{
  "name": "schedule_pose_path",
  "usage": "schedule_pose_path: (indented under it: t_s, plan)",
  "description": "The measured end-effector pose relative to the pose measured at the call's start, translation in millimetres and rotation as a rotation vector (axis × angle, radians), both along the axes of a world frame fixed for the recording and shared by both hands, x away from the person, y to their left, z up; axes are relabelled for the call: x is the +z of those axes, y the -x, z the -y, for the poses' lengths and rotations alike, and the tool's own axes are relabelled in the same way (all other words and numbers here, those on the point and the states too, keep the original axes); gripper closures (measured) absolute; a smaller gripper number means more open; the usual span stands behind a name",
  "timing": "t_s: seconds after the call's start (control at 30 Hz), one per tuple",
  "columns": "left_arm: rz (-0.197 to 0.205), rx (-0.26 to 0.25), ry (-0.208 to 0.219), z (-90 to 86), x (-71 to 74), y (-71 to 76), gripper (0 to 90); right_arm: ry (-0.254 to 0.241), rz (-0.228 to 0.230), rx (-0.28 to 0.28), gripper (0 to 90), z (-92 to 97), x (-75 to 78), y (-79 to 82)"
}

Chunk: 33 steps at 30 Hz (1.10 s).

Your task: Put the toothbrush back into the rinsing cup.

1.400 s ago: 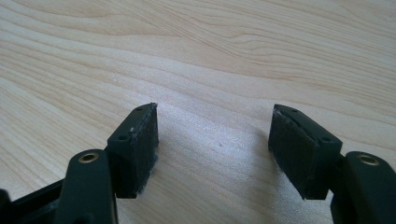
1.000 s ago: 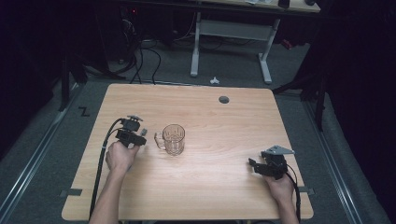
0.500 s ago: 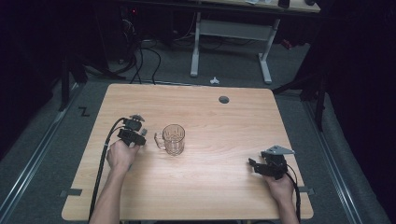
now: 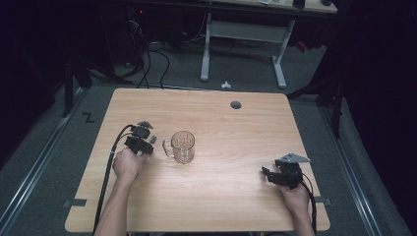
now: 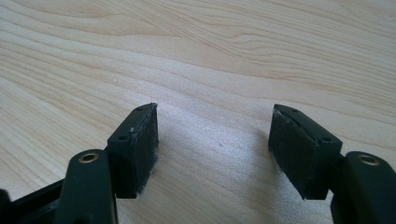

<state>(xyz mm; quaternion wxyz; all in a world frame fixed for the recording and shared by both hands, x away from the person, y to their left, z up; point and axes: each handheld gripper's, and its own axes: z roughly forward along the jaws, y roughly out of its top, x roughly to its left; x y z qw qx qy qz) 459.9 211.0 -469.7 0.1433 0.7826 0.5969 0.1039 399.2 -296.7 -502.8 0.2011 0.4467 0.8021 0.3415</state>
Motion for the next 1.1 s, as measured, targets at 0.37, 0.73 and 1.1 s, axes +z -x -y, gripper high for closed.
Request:
schedule_pose_path:
  t_s: [0.37,0.73,1.1]
  plan:
    - [-0.01,0.0,0.007,-2.5,0.4,-0.5,79.0,0.0,0.0,0.0,33.7,0.0,0.0,0.0]
    - [0.014,-0.002,0.004,-1.2,1.5,1.5,79.7,0.0,0.0,0.001,33.6,0.2,0.0,0.0]
    - [0.087,-0.012,0.04,-1.2,18.1,10.6,79.9,0.0,0.0,0.001,33.7,0.2,0.0,0.0]
